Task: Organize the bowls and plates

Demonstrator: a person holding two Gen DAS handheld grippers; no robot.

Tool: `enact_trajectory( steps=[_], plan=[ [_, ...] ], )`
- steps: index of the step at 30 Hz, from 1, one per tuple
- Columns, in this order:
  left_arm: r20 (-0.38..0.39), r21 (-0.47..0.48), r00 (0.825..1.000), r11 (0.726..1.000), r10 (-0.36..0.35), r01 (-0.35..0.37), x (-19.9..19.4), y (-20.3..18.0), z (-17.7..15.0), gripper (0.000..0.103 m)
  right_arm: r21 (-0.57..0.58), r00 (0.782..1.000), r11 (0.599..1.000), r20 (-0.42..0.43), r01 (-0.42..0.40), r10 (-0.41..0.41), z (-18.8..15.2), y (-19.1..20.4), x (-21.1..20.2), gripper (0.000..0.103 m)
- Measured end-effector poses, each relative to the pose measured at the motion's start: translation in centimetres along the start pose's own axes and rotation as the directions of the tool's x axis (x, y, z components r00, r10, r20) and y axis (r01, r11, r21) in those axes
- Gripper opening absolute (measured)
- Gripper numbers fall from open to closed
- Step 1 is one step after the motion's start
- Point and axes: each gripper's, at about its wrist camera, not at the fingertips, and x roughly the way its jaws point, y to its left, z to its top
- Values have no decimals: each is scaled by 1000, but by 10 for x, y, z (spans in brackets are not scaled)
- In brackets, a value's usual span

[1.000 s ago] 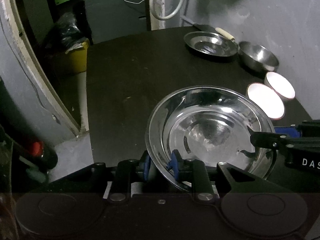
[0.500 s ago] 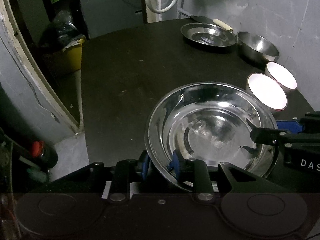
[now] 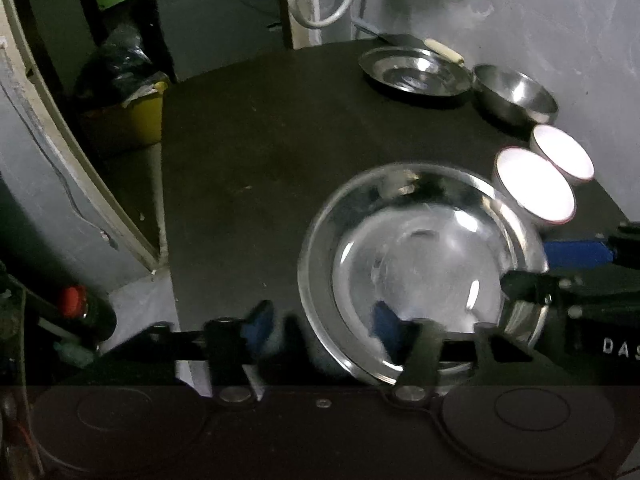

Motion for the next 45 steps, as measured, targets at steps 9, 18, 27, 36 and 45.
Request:
enact_trajectory(
  steps=[9,18,27,36,45],
  plan=[
    [74,-69,997,997,24,-19,-2,11,18,99,13,1000,1000,29,-6,5,6,-12,-7,83],
    [196,-153,981,988,9,21,12,16,83,102,-23,978,997,193,-72,75,77,-60,-20,94],
    [247,-225,969,974,20,37,58,0,148,102,-22,965,999,260,37,-30,154,-109,22,96],
    [204,-299,979,953,8,55,107,-13,166,102,-23,970,995,226,98,-91,180,-140,82,96],
    [175,-352,984,934,11,52,140,-30,182,102,-52,978,989,166,139,-129,187,-159,126,95]
  ],
)
